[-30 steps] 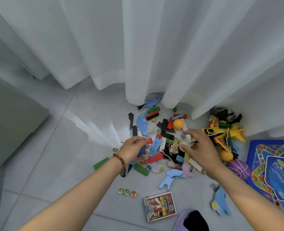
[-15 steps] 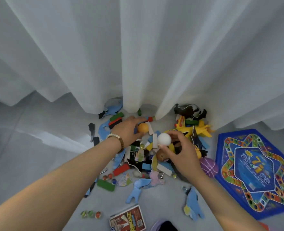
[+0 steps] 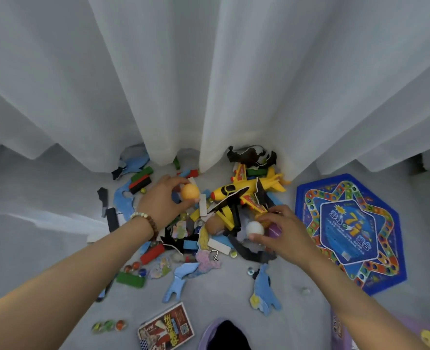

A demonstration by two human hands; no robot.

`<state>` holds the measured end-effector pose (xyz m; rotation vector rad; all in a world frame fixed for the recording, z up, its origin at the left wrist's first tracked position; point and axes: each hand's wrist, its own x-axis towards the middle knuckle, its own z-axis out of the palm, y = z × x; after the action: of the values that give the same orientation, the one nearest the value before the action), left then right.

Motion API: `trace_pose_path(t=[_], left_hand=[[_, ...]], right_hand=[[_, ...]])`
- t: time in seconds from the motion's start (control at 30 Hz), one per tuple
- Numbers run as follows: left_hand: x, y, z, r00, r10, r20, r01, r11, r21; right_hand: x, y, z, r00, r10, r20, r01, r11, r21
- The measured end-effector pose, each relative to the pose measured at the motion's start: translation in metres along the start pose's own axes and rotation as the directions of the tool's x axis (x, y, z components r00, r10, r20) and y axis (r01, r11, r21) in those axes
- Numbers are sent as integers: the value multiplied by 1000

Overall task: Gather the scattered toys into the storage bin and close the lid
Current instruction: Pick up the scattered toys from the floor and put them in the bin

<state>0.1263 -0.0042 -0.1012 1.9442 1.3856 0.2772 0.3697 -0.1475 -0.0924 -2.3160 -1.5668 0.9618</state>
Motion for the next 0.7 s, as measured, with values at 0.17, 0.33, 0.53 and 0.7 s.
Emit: trace_pose_path(t=[0.17, 0.33, 0.53, 0.7], left_hand=[[-20, 7, 8, 998, -52, 32, 57, 984, -171], [-37, 13, 16, 995, -99, 20, 101, 965, -241], [-62, 28, -11, 989, -148, 8, 142, 929, -343], [-102, 38, -88, 978, -202, -44, 175, 921, -347]], right_hand=[[18, -10, -1, 992, 43, 121, -39, 999, -31], [15, -18, 3, 979, 39, 201, -23, 996, -85], [0, -14, -5, 995, 62, 77, -75, 981, 181], [-27, -57, -40, 1000, 11, 20, -15, 974, 228]])
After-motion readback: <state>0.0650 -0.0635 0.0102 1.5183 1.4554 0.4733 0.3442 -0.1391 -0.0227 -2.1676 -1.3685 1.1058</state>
